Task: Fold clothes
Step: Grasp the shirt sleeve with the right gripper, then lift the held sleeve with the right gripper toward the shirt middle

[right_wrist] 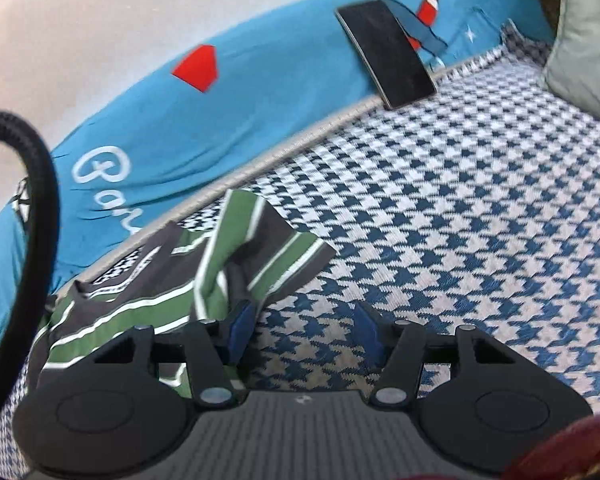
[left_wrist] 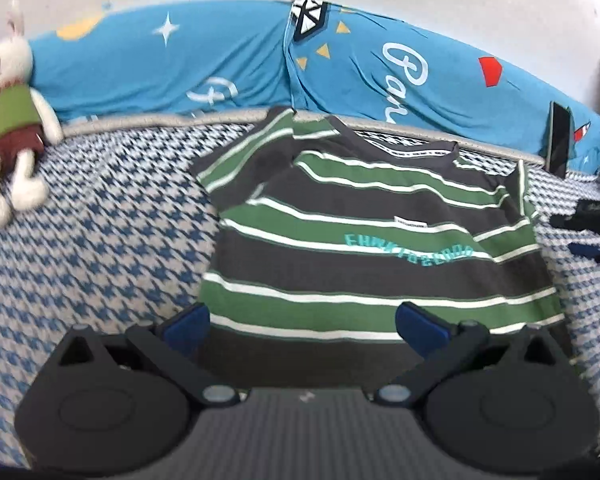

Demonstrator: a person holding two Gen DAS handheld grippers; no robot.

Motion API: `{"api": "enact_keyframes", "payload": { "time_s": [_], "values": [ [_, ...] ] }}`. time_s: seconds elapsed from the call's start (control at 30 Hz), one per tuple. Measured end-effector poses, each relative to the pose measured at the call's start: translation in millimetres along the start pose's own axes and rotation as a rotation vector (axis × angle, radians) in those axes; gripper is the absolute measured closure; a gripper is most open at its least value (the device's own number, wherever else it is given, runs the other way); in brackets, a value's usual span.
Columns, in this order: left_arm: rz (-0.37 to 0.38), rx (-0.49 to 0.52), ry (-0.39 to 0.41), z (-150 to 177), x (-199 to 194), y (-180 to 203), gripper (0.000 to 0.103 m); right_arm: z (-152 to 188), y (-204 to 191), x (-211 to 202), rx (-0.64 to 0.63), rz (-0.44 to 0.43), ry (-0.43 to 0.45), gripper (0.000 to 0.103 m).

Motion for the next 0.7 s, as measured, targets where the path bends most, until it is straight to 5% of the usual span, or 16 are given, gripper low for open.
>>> {"api": "enact_keyframes", "payload": {
  "time_s": [0.23, 0.4, 0.5, 0.63, 0.7],
  "values": [
    [-0.011, -0.044, 0.018, 0.5, -1.6, -8.7, 0.000, 0.4, -4.7, 40.5, 0.041, 0.044, -0.011, 0.042],
    [-0.042, -0.038, 0.024, 2.1, -2.5, -13.6, 0.000, 11.7, -25.7, 49.6, -0.067, 0.073, 0.057, 0.039],
    [-0.035, -0.033, 0.023, 3.5, -3.4, -15.0, 0.000, 21.0, -37.4, 52.6, -0.165, 0.080, 0.085, 0.054],
    [-0.037, -0.033, 0.021, 4.6, -3.3, -17.4, 0.000, 32.8, -51.3, 56.1, -0.280, 0.064, 0.103, 0.092],
    [-0.037, -0.034, 0.017, 5.4, -2.3, -17.9, 0.000, 35.6, -55.0, 56.5, -0.302, 0.077, 0.114, 0.094]
  ]
}}
Point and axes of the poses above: each gripper's, at about its wrist camera, not at the fingertips, and x roughly the way its jaws point, y to its right, z to its underside, the point moved 3 cm from there along x, roughly the way its jaws point, and after that the axes turned 14 degrees about x, right-handed, at the moved point
